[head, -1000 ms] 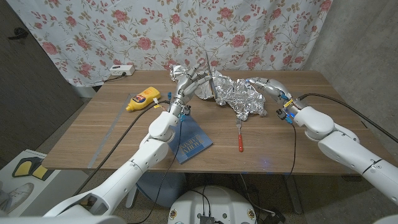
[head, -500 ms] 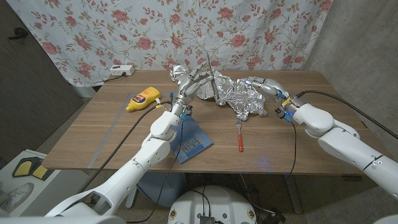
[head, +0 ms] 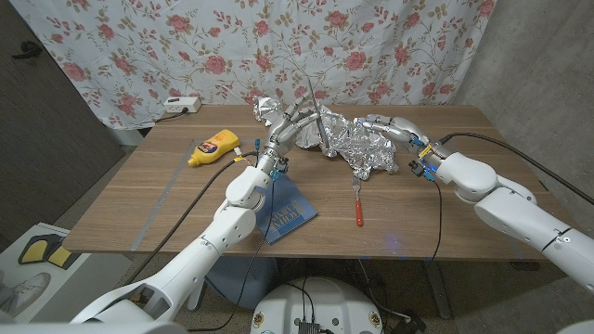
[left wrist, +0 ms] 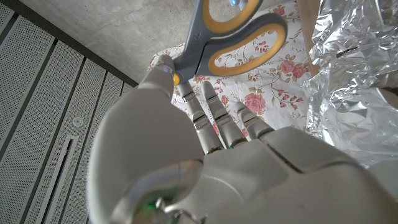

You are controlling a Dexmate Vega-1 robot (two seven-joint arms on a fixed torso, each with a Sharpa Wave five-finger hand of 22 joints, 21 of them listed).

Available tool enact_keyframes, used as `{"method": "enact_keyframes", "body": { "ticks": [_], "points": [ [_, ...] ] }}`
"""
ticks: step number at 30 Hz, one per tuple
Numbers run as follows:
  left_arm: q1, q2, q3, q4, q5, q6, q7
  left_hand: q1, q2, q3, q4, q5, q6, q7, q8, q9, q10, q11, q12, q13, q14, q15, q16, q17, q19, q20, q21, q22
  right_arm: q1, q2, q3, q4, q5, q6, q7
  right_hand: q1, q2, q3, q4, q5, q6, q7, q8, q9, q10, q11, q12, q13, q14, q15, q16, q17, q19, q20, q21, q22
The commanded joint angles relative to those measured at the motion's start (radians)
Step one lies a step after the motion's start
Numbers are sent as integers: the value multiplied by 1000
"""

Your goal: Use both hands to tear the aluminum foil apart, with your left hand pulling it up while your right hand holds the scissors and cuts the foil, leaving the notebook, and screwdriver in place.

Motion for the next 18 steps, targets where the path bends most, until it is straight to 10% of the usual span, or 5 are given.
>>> {"method": "enact_keyframes", "body": {
  "ticks": [1,18],
  "points": [
    [-13,-7,2,18,-36,11,-52,-1,11,0,3,0,7,-3,4,1,9,-9,116,218,5,-21,-6,4,-1,0,3,2,13,-2,-12,11,-4,8,21,16,-2,5,-1,-3,10,-3,9,5,-6,3,2,4,-85,-2,5,4,-5,1,8,3],
    [-32,-22,2,55,-60,4,-111,-1,15,1,4,-2,23,-18,8,1,4,-9,117,220,4,-20,-12,5,-6,1,2,2,16,-10,-16,16,3,20,45,49,-12,14,-5,-13,6,-5,15,20,-26,17,1,1,-88,6,6,3,2,1,10,2]
  ]
}}
